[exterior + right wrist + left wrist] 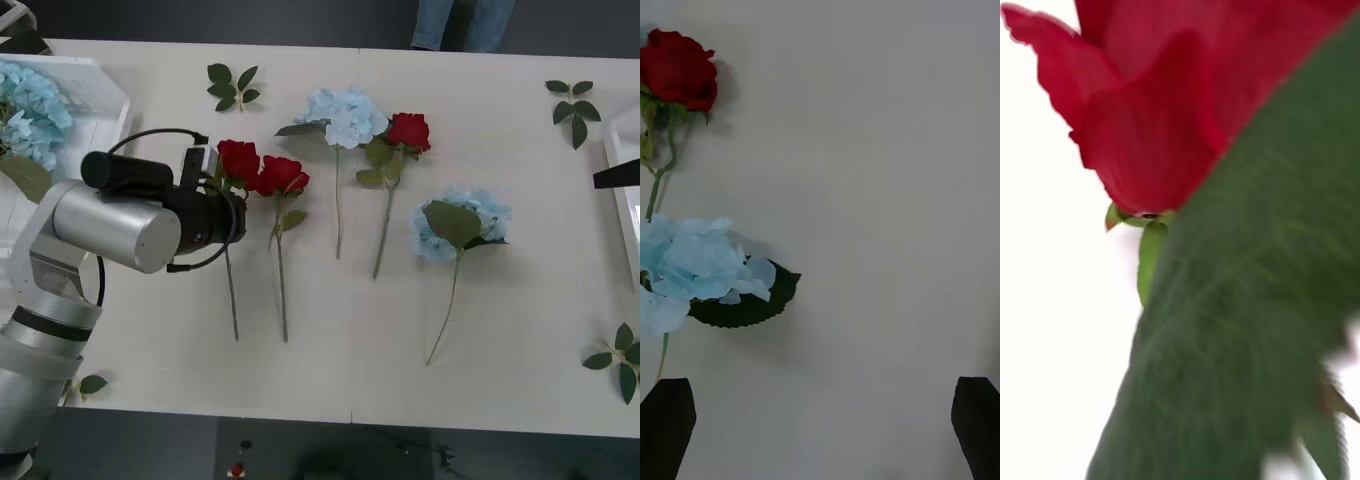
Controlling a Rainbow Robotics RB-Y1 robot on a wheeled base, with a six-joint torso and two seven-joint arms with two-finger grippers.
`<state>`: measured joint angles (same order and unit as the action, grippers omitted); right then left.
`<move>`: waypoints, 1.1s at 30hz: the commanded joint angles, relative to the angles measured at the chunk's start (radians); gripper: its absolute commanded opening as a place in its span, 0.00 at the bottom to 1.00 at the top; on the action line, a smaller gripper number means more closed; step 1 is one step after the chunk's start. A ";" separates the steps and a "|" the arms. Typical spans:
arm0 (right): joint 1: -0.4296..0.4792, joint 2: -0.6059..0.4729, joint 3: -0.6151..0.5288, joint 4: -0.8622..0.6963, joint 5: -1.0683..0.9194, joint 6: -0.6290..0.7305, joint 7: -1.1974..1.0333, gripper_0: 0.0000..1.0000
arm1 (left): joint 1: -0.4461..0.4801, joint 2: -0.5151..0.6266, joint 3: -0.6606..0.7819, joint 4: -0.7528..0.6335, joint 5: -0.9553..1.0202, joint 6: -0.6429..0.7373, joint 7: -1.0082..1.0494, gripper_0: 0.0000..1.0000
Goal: Put the red flowers into the right box and the blue flowers into the left box
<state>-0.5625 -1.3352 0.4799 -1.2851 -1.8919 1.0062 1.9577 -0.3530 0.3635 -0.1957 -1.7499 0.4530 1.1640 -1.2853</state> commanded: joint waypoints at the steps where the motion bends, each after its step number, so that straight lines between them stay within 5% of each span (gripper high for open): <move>1: 0.050 -0.045 -0.014 -0.157 0.053 -0.051 -0.184 1.00 | 0.017 0.020 0.148 -0.224 0.119 0.115 0.000 0.00; 8: 0.108 -0.044 -0.058 -0.364 0.208 -0.061 -0.447 1.00 | 0.020 0.025 0.305 -0.341 0.420 0.166 -0.062 0.00; 15: 0.168 0.004 -0.098 -0.553 0.402 -0.060 -0.701 1.00 | 0.048 0.023 0.383 -0.178 0.883 0.019 -0.440 0.00; 23: 0.214 0.107 -0.099 -0.706 0.688 0.022 -0.941 1.00 | 0.052 -0.026 0.334 0.069 1.329 -0.033 -1.020 0.00; 33: 0.239 0.303 -0.084 -0.818 1.017 0.235 -1.169 1.00 | 0.072 -0.098 0.127 0.190 1.675 -0.136 -1.339 0.00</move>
<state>-0.3249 -1.0787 0.3926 -2.0730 -0.9029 1.2268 0.9044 -0.3009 0.2859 -0.0181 -1.5548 2.0727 1.0694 -2.4867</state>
